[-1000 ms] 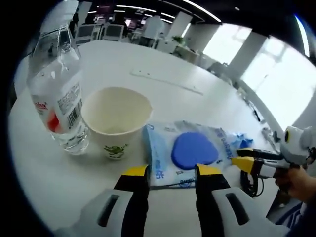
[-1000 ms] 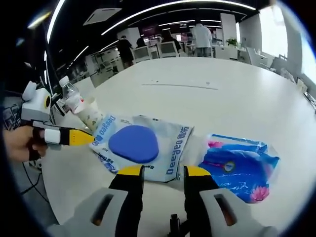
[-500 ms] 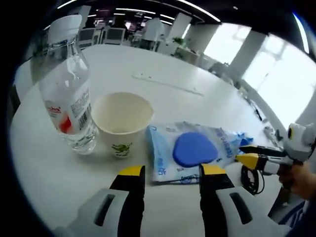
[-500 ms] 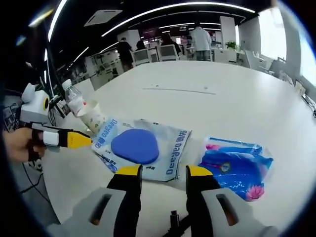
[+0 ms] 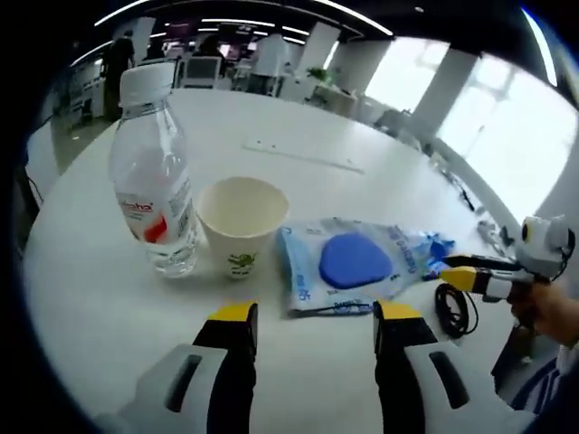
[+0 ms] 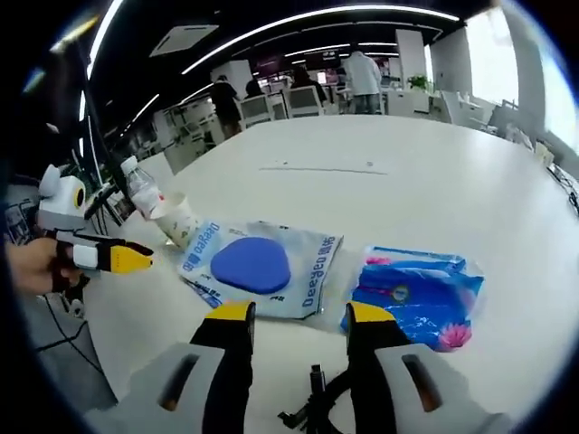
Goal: Arrange the tabletop items into an orderly group along one side of the table until the central work area is clear of visible clutter.
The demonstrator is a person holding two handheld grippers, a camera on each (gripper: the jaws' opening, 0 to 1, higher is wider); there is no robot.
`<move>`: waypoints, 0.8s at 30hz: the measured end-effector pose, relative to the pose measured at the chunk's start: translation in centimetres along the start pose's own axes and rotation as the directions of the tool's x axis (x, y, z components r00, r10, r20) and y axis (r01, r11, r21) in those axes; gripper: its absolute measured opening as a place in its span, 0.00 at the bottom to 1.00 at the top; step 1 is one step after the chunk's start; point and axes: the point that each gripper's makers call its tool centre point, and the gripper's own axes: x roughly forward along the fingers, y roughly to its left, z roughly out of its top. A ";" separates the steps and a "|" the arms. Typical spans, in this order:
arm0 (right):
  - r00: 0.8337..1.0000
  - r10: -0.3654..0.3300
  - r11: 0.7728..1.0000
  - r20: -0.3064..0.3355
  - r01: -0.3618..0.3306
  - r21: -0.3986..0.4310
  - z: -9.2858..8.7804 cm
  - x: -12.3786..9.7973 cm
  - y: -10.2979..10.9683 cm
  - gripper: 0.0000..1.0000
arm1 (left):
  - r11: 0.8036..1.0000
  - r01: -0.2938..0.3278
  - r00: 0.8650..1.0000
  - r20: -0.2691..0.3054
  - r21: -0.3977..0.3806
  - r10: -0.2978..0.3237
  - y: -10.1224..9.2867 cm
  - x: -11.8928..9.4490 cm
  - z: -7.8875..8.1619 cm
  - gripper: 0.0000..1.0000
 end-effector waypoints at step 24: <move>0.999 -0.022 0.999 0.035 0.020 0.037 -1.2 -6.1 -1.5 0.63 | 0.999 -0.030 0.998 0.054 -0.027 0.032 4.7 -7.4 0.1 0.70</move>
